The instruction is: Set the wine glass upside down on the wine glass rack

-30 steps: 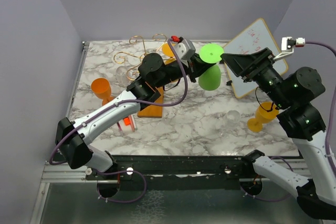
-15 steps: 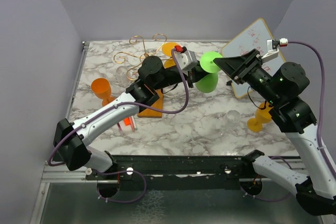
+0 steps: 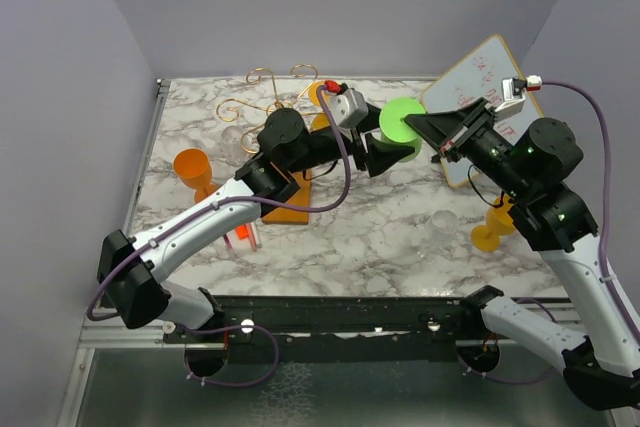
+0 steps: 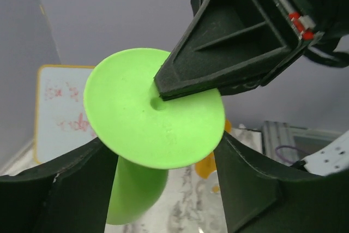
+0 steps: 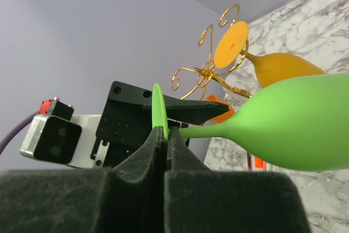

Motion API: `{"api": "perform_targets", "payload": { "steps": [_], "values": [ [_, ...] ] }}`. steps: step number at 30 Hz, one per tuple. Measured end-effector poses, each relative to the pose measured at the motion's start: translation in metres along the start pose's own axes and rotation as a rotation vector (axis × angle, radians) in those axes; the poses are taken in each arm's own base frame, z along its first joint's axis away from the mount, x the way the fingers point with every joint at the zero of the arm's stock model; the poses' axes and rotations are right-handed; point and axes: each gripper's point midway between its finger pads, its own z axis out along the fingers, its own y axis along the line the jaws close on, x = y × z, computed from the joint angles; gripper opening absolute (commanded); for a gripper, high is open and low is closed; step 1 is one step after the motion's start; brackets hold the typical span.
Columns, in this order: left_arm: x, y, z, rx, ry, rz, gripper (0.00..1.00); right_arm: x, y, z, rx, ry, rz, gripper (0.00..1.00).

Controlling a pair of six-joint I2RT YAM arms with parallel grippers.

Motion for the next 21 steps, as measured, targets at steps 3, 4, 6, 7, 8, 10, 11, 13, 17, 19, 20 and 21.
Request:
{"api": "perform_targets", "payload": {
  "steps": [3, 4, 6, 7, 8, 10, 11, 13, 17, 19, 20, 21],
  "values": [
    [-0.005, -0.010, -0.002, 0.012, -0.007, -0.123, 0.80, 0.002, -0.008, -0.001, 0.016, -0.006, -0.007, 0.01],
    [-0.007, -0.013, -0.002, 0.014, -0.011, -0.168, 0.80, 0.002, -0.010, -0.002, 0.021, -0.010, -0.010, 0.01],
    [-0.013, -0.020, -0.004, 0.025, -0.017, -0.283, 0.80, 0.002, -0.013, -0.005, 0.025, -0.017, -0.019, 0.01],
    [-0.017, -0.024, -0.005, 0.032, -0.019, -0.347, 0.80, 0.002, -0.012, -0.006, 0.023, -0.022, -0.024, 0.01],
    [-0.021, -0.029, -0.005, 0.042, -0.021, -0.420, 0.79, 0.002, -0.012, -0.008, 0.019, -0.026, -0.030, 0.01],
    [-0.026, -0.034, -0.005, 0.054, -0.019, -0.526, 0.74, 0.000, -0.008, -0.013, 0.002, -0.037, -0.049, 0.01],
    [-0.028, -0.037, -0.005, 0.057, -0.015, -0.582, 0.70, -0.001, -0.007, -0.015, -0.007, -0.042, -0.057, 0.01],
    [-0.030, -0.041, -0.006, 0.057, -0.003, -0.702, 0.64, -0.001, -0.004, -0.018, -0.020, -0.051, -0.074, 0.01],
    [-0.035, -0.041, -0.007, 0.048, 0.009, -0.860, 0.44, 0.000, -0.007, -0.023, -0.028, -0.056, -0.103, 0.01],
    [-0.037, -0.040, -0.007, 0.041, 0.015, -0.916, 0.38, 0.002, -0.009, -0.025, -0.031, -0.056, -0.117, 0.01],
    [-0.037, -0.038, -0.008, 0.035, 0.019, -0.937, 0.36, 0.002, -0.008, -0.026, -0.038, -0.059, -0.125, 0.01],
    [-0.037, -0.036, -0.009, 0.024, 0.025, -0.962, 0.34, 0.002, -0.007, -0.027, -0.043, -0.062, -0.135, 0.01]
  ]
}}
